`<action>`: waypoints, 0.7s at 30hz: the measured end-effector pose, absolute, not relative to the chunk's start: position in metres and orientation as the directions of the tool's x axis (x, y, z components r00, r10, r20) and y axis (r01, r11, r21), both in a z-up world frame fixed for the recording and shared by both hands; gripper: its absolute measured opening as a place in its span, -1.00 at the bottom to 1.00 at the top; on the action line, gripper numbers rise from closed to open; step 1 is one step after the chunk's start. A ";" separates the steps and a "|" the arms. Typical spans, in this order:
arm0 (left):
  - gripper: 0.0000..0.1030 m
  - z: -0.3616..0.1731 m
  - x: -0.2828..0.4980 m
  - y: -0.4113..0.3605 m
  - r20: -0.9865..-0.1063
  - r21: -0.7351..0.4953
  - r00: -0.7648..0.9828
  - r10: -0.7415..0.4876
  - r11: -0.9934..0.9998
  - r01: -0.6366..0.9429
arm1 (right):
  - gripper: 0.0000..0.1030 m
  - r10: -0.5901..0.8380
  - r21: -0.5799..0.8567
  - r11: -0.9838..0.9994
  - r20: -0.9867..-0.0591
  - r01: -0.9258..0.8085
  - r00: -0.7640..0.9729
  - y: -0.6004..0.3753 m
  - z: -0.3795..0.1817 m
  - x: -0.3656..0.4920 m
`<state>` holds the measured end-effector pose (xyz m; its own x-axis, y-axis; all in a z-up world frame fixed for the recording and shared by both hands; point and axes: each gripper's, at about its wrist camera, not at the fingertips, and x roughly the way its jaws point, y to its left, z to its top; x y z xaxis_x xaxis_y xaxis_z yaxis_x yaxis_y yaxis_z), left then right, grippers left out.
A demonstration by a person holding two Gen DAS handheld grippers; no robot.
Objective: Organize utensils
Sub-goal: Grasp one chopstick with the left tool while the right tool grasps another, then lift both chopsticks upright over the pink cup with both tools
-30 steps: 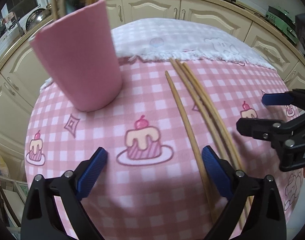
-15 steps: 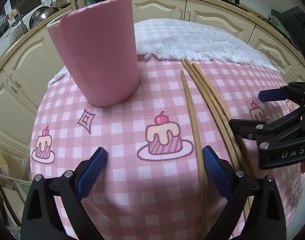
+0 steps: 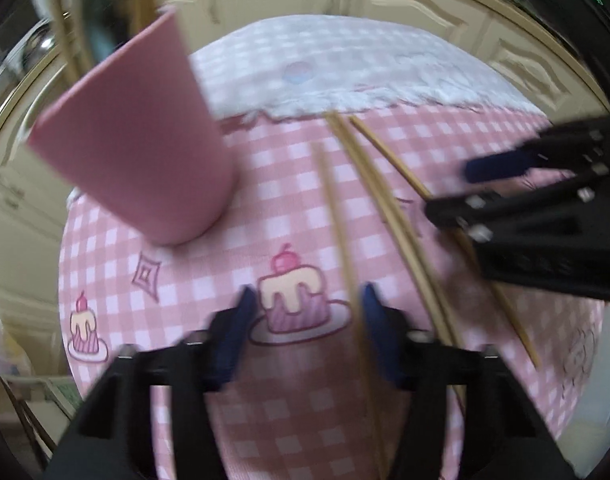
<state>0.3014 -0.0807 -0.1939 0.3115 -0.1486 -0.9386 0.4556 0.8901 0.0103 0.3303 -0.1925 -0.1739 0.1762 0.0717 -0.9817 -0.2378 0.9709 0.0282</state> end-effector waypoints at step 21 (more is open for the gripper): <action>-0.91 -0.152 0.268 -0.040 -0.859 -0.147 0.387 -0.336 0.885 0.443 | -0.90 0.412 0.368 0.911 -0.815 -0.185 0.408 -0.257 -0.127 0.282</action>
<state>0.2676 -0.0396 -0.1521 0.3871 -0.3361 -0.8586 0.4429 0.8845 -0.1466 0.2821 -0.2566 -0.1271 0.4080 0.4120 -0.8147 -0.1846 0.9112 0.3683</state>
